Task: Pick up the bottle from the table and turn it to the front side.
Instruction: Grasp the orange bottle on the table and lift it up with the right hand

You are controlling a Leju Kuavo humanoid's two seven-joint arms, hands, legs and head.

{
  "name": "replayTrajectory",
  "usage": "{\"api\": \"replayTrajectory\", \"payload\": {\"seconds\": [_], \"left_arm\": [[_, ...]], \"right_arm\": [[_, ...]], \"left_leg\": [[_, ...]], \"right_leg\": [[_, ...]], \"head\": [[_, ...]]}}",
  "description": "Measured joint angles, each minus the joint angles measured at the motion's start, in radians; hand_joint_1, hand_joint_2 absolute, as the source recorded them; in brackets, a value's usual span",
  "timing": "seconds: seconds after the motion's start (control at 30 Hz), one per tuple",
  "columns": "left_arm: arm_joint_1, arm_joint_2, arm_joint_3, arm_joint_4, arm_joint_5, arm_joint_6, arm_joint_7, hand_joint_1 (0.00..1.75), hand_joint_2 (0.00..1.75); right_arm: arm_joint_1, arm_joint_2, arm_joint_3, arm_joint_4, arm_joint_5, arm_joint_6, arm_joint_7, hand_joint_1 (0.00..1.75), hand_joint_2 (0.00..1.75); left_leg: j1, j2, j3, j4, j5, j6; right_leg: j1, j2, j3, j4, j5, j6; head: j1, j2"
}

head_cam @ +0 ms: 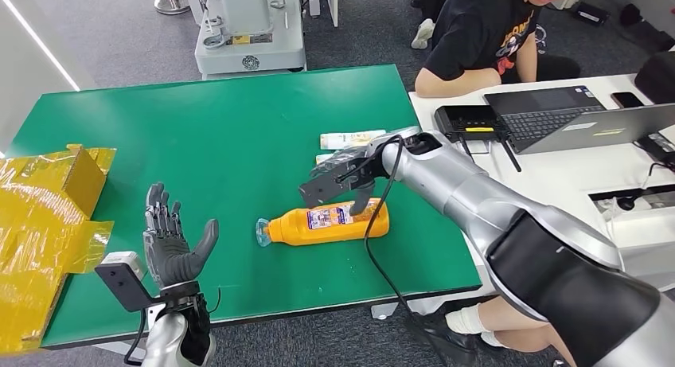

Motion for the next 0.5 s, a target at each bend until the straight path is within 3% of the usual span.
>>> {"api": "replayTrajectory", "payload": {"seconds": [0.5], "left_arm": [[-0.001, 0.0, 0.02, 0.011, -0.001, -0.005, 0.0, 0.0, 1.75]], "right_arm": [[0.04, -0.046, 0.112, 0.055, 0.008, -0.014, 0.009, 0.0, 1.75]], "left_leg": [[0.0, 0.0, 0.0, 0.0, 0.0, 0.0]], "right_leg": [[0.0, 0.0, 0.0, 0.0, 0.0, 0.0]], "head": [[0.0, 0.0]]}}
